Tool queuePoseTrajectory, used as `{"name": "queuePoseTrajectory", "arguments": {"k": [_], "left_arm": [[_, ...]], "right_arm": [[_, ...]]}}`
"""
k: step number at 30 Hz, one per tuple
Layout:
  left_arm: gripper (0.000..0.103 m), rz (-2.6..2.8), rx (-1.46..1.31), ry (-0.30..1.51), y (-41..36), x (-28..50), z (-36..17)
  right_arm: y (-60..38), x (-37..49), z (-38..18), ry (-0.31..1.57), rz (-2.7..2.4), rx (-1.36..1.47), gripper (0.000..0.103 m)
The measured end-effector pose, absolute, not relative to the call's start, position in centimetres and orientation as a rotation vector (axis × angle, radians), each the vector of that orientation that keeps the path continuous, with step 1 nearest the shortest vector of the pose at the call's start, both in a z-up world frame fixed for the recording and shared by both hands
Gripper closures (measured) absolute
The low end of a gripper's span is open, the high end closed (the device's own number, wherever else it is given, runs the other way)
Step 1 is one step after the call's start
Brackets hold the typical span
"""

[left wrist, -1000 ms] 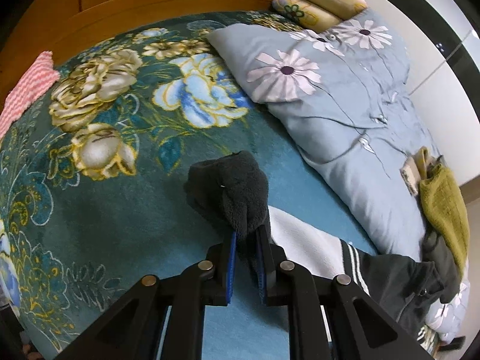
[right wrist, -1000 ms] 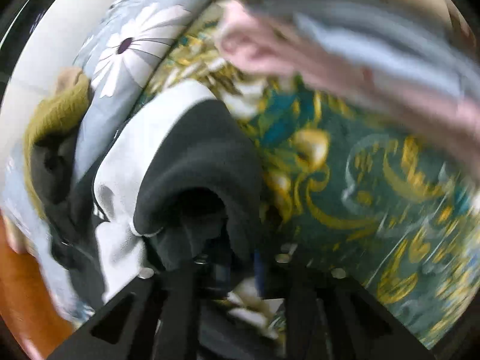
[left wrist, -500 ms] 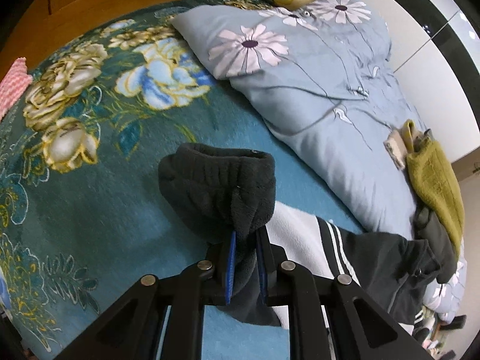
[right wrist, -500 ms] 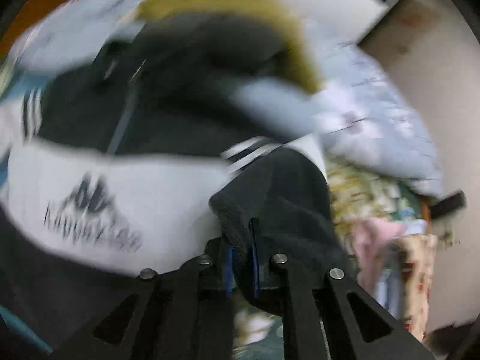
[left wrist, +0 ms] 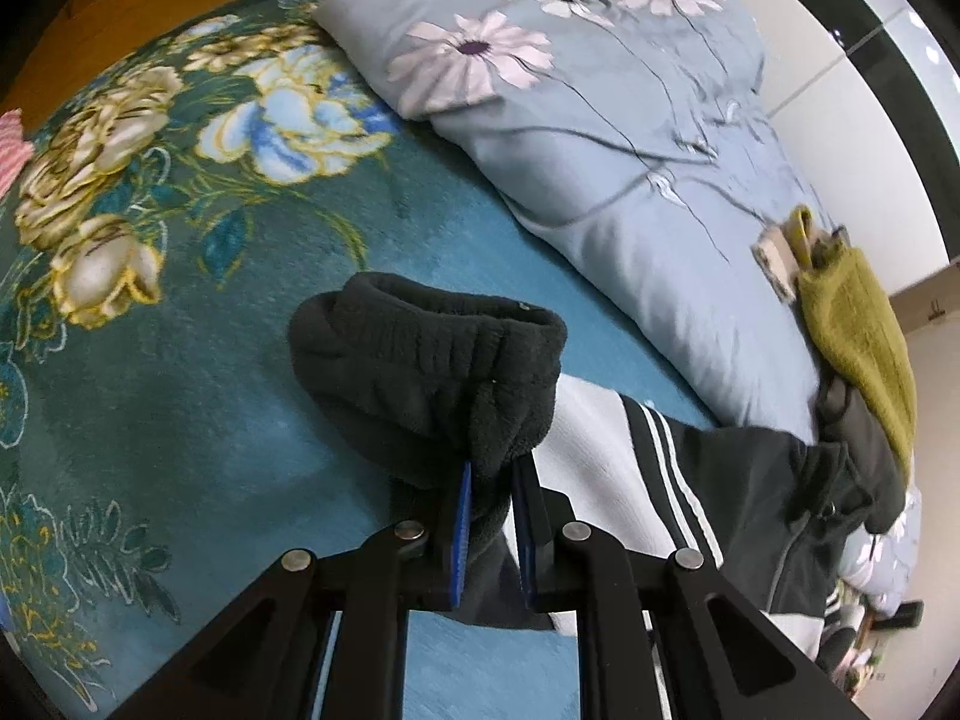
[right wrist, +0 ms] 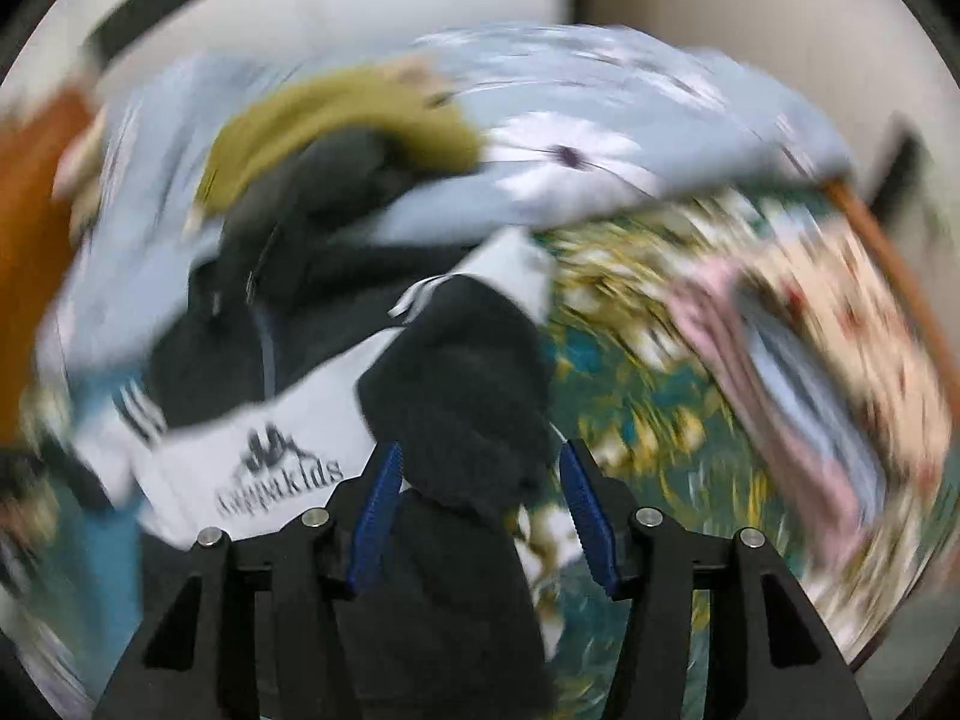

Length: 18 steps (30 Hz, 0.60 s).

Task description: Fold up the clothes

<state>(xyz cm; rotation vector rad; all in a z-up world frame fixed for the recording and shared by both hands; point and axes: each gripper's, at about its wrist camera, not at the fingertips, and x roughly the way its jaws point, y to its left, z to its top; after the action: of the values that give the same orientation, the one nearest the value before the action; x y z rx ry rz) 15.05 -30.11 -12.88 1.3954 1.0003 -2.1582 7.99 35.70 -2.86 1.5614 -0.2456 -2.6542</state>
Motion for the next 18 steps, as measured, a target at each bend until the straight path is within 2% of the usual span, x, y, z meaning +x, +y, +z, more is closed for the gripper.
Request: {"name": "queuePoseTrajectory", "arguments": {"k": [6,10,13,18], "left_arm": [[0.089,-2.218,1.438,0.865,-28.3,14.0,-11.6],[0.089,-2.194,1.377,0.826,-26.0,14.8,-10.1],[0.092,-2.17,1.311,0.799,-23.6,16.2,-8.1],[0.093,-2.139,1.217,0.635,-17.3,17.4,-2.9]], "right_arm": [[41.5,11.3,-3.2,-0.932,-2.604,1.494,0.047],[43.9,13.7,-5.1,-1.153,-2.544,1.482,0.047],[46.2,14.8,-6.7,-1.178,-2.496,1.529,0.047],[49.7,15.6,-8.5,-0.982,-2.46,1.518,0.047]]}}
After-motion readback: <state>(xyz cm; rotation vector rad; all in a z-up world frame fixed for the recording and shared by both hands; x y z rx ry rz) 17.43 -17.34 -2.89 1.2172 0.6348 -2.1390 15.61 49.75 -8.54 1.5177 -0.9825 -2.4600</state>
